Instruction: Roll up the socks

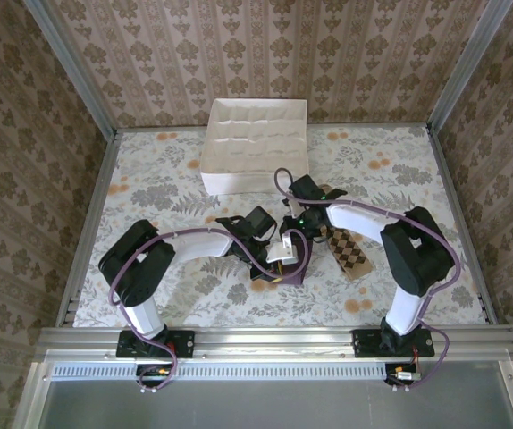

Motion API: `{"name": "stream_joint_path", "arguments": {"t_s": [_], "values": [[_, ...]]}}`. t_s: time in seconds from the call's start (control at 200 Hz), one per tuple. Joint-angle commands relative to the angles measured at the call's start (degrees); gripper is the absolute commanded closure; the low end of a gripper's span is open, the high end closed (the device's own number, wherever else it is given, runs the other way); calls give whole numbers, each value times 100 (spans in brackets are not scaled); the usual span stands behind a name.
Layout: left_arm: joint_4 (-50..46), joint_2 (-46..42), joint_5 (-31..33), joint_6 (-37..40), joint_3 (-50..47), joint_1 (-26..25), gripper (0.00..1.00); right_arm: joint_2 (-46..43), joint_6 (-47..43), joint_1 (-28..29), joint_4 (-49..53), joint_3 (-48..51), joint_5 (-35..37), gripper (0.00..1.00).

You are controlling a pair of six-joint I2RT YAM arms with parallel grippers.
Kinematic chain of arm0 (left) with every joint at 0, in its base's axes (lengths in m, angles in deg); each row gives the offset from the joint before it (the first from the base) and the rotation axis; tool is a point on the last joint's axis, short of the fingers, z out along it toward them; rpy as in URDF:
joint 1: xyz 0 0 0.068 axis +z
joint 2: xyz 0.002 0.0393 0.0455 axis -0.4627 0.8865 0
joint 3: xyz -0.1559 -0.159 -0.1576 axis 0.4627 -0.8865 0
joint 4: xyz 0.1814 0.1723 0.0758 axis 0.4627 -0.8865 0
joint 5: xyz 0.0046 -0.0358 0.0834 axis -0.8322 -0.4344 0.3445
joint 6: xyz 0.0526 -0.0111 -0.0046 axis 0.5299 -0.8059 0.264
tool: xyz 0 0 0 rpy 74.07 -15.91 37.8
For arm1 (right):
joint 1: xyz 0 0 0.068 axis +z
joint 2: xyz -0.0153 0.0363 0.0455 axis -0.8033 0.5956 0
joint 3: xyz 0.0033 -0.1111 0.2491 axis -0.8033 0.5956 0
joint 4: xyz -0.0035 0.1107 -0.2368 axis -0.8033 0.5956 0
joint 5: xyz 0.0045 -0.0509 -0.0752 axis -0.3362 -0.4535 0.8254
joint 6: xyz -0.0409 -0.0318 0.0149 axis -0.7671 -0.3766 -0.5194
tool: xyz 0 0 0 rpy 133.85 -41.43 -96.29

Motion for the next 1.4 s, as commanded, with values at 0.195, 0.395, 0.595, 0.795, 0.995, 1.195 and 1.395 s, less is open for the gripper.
{"name": "stream_joint_path", "arguments": {"t_s": [0.195, 0.395, 0.595, 0.795, 0.995, 1.195, 1.395], "values": [[-589, 379, 296, 259, 37, -114, 100, 977, 201, -124, -475, 71, -252, 78], [-1378, 585, -369, 791, 441, -95, 100, 1331, 86, -286, -626, 17, -370, 79], [-1842, 759, -985, 1057, 683, 48, 100, 1435, 0, -417, -789, -30, -470, 80], [-2053, 1150, -1089, 1036, 997, 202, 100, 988, -177, -427, -1208, 177, -897, 76], [-2125, 1489, -983, 752, 1312, 336, 100, 72, -330, -465, -1246, 394, -869, 70], [-2124, 1677, -807, 561, 1470, 396, 100, -870, -111, -711, -1212, 819, -646, 65], [-2042, 1670, -731, 586, 1444, 413, 100, -1864, 64, -1117, -1262, 1640, -304, 61]]}}
